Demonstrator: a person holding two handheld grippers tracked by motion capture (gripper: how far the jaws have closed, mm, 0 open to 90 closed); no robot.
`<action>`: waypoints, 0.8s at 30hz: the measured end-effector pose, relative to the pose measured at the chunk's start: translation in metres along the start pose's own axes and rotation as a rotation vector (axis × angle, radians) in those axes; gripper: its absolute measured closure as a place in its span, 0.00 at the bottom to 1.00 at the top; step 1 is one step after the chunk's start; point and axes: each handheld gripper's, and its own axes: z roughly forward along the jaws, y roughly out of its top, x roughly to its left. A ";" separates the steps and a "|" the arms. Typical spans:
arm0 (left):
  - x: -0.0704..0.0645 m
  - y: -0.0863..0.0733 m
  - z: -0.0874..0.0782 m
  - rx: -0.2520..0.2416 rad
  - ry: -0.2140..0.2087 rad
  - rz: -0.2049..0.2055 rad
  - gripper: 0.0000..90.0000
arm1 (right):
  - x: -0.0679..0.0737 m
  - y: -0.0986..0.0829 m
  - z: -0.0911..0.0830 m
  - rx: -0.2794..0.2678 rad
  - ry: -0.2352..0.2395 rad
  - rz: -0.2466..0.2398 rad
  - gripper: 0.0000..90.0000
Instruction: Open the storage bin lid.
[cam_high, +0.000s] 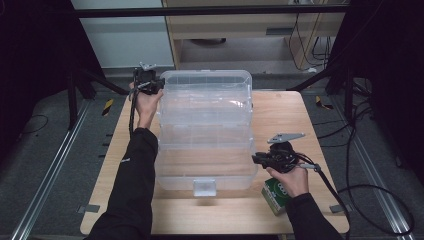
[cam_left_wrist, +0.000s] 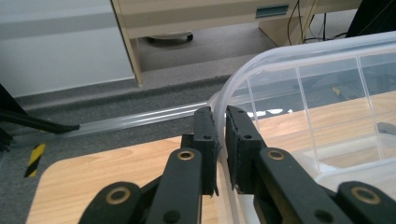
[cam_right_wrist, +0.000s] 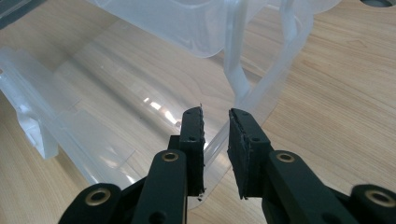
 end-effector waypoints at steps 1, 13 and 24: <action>0.001 0.001 -0.001 -0.003 -0.007 0.003 0.88 | 0.000 0.000 0.000 0.001 0.001 0.004 0.84; 0.011 0.001 -0.031 0.002 -0.029 -0.001 0.75 | -0.001 0.001 0.001 0.010 0.015 0.011 0.84; 0.018 -0.019 -0.098 -0.024 -0.088 0.045 0.62 | -0.001 0.001 0.001 0.007 0.009 0.019 0.84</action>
